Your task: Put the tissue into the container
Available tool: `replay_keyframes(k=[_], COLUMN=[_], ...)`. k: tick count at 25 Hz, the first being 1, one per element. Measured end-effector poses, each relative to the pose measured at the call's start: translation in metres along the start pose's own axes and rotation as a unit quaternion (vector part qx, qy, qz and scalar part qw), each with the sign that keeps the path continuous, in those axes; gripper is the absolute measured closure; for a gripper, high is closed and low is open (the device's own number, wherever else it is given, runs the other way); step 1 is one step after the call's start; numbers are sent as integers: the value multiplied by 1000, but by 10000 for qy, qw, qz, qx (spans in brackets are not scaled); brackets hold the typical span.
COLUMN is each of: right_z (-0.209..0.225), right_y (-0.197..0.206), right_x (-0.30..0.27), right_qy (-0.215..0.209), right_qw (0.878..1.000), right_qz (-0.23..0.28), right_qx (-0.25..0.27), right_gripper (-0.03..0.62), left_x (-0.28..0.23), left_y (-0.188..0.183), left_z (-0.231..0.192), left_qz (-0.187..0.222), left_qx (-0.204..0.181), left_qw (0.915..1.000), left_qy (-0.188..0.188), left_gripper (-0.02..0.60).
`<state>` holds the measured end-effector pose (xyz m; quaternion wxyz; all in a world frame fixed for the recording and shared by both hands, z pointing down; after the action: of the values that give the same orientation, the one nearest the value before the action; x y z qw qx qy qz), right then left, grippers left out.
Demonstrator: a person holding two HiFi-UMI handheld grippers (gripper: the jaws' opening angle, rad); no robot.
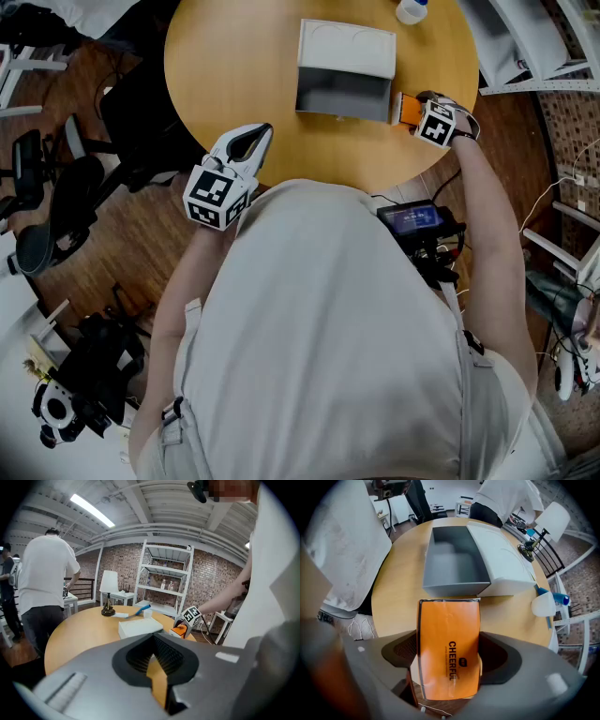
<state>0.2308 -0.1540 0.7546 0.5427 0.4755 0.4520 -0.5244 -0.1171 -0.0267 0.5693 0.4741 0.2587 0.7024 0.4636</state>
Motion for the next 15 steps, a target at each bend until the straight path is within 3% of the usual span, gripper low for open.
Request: replay_keyframes(k=[6,10,15], right_z=[3,-2,-11], right_y=[-24,-68,-150], right_x=[50,101,97], right_qy=[323,672,261], right_qw=[9991,9953,9929], right_qz=[232,407,780], right_qx=[142,566,859], right_gripper=[235,237,235], left_x=[-5,-10,-2], left_y=[-2,-8,-9], left_z=[-4,5,4], left_qz=[17,71,117], left_qx=[19,32,67], left_qw=[10000,9999,9999], left_qy=[60,150,19], left_gripper=[581,581,581])
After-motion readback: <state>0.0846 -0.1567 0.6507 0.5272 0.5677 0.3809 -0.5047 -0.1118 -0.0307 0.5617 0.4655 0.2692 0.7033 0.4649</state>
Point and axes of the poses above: the fingertips, and each gripper's own axes: x backward along the fingers, z to its right, y out of its underside, the point moved 4 cm from there along x, backward along the fingers, and after that the axes turned 11 degrees about -y, right-handed, at the moved point
